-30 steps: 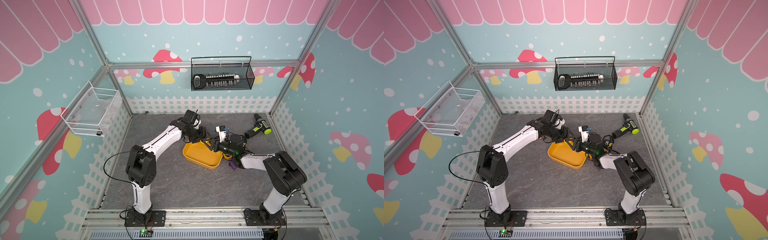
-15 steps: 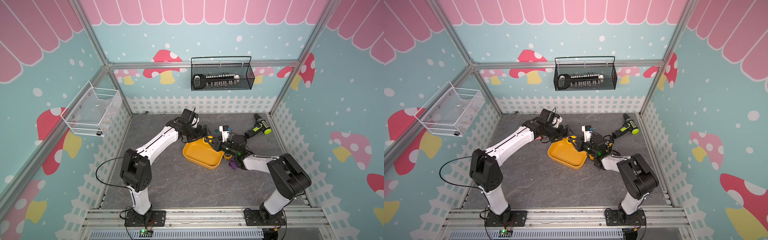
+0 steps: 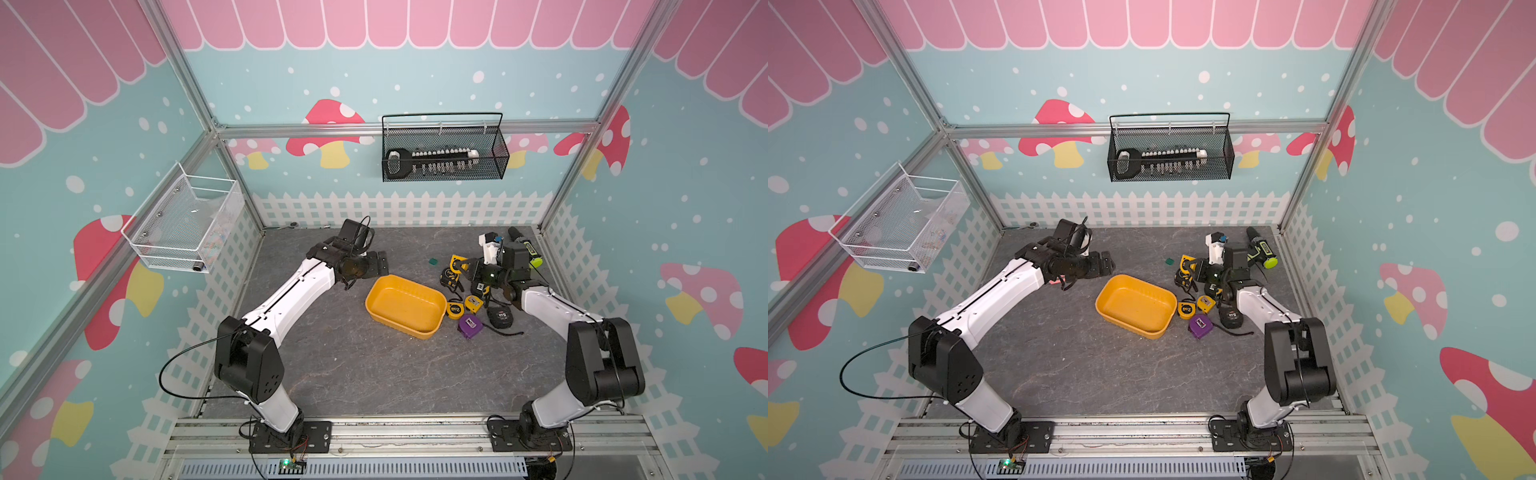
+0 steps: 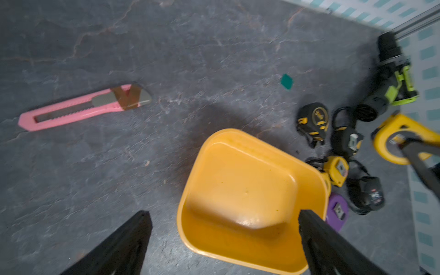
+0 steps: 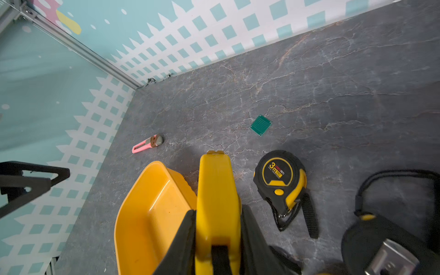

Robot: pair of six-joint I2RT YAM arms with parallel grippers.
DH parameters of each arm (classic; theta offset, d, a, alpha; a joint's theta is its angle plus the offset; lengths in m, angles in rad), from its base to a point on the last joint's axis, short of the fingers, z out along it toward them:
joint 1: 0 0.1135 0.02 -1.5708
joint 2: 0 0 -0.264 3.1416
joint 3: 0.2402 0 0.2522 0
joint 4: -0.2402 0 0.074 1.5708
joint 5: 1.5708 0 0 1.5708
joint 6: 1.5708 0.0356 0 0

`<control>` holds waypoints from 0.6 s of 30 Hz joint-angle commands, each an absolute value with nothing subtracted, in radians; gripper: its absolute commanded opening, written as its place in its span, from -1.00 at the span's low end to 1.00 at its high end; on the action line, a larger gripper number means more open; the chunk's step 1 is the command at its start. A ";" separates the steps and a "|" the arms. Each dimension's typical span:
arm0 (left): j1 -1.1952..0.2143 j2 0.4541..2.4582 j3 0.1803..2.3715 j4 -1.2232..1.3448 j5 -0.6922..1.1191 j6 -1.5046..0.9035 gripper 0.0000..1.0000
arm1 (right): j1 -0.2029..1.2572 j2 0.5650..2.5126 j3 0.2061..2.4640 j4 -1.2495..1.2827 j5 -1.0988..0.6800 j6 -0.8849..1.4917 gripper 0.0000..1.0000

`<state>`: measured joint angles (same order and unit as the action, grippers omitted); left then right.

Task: Take the tape measure out of the storage box
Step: Place the tape measure at the center of the board.

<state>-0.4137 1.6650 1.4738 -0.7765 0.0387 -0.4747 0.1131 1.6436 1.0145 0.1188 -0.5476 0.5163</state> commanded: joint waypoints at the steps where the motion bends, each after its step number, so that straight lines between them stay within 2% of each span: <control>1: -0.376 1.621 1.429 -0.800 -0.034 -0.450 0.98 | 0.114 1.745 1.061 -0.031 -0.600 0.436 -0.72; 7: -0.332 1.558 1.358 -0.773 -0.065 -0.456 0.98 | 0.141 1.840 1.075 -0.040 -0.615 0.447 -0.68; 14: -0.273 1.529 1.325 -0.756 -0.054 -0.457 0.98 | 0.199 1.849 1.025 -0.009 -0.638 0.499 -0.62; 15: -0.269 1.530 1.321 -0.756 -0.054 -0.456 0.98 | 0.204 1.846 1.016 -0.005 -0.636 0.508 -0.56; 18: -0.261 1.531 1.302 -0.745 -0.069 -0.456 0.98 | 0.203 1.830 1.014 -0.055 -0.577 0.485 0.02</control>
<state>-0.2687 1.5414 1.3270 -0.7597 -0.0456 -0.4671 0.2054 1.8576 1.0248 -0.0353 -0.6071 0.4885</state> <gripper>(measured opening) 0.990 0.474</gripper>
